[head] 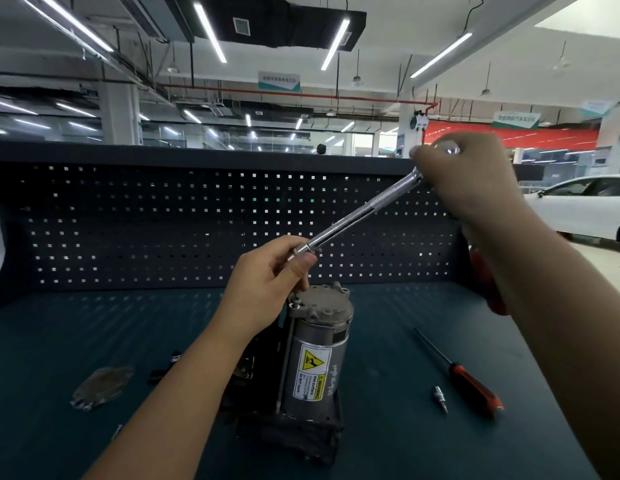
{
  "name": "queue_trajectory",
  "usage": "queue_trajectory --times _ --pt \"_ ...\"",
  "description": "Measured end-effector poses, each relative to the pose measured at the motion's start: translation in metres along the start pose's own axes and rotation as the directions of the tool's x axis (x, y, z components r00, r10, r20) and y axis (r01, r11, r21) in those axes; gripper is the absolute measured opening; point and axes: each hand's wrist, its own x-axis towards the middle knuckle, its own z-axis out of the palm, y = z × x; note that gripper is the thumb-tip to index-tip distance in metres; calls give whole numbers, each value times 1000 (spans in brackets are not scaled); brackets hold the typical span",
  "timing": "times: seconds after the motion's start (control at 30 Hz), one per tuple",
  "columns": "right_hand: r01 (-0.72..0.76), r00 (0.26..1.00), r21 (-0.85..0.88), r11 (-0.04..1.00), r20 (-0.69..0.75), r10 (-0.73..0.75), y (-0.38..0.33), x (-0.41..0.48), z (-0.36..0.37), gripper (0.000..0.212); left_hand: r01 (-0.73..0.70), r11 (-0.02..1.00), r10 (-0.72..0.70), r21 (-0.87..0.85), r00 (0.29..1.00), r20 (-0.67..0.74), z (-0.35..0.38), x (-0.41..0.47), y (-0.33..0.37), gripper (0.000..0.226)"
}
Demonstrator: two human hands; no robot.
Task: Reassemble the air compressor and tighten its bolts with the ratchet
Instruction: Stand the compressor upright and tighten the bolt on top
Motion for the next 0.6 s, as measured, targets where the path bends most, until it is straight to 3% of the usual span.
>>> queue_trajectory --times 0.13,0.23,0.37,0.6 --pt "-148 989 136 980 14 147 24 -7 8 23 -15 984 16 177 1000 -2 -1 0 -1 39" --pt "-248 968 202 948 21 249 40 -12 15 31 -38 958 36 284 999 13 0 0 -4 29" --pt "-240 959 286 928 -79 272 49 -22 23 32 -44 928 54 370 998 -15 -1 3 -3 22" --pt "-466 884 385 796 180 430 69 -10 30 39 -102 919 73 381 993 89 -3 1 -2 15"
